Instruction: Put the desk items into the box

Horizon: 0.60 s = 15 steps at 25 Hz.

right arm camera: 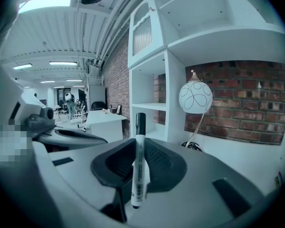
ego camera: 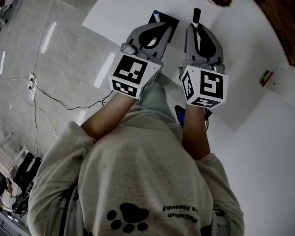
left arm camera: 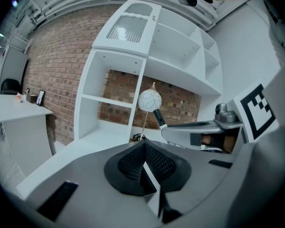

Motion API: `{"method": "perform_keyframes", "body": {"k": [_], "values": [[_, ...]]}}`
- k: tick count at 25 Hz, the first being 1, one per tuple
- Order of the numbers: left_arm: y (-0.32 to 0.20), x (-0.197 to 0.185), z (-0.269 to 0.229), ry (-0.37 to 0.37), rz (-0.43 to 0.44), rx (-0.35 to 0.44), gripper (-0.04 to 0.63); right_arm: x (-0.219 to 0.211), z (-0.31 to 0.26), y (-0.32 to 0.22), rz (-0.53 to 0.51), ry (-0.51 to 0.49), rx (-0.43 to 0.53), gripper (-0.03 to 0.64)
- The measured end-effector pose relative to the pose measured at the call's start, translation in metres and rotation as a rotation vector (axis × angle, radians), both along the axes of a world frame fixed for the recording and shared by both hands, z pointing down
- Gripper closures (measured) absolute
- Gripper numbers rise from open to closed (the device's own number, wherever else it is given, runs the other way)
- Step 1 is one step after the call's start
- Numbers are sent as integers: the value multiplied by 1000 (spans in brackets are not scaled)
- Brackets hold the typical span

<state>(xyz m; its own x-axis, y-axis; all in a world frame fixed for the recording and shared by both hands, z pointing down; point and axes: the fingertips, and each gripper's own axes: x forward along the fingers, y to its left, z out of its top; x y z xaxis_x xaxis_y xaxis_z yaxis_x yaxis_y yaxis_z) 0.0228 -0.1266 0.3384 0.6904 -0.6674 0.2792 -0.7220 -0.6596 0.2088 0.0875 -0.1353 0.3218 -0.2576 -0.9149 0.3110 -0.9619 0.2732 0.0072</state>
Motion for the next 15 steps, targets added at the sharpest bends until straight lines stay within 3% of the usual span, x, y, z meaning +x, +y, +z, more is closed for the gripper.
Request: {"method": "perform_keyframes", "body": {"k": [15], "values": [[-12, -47, 8, -16, -101, -15, 588, -48, 3, -23, -98, -32, 28, 544]]}}
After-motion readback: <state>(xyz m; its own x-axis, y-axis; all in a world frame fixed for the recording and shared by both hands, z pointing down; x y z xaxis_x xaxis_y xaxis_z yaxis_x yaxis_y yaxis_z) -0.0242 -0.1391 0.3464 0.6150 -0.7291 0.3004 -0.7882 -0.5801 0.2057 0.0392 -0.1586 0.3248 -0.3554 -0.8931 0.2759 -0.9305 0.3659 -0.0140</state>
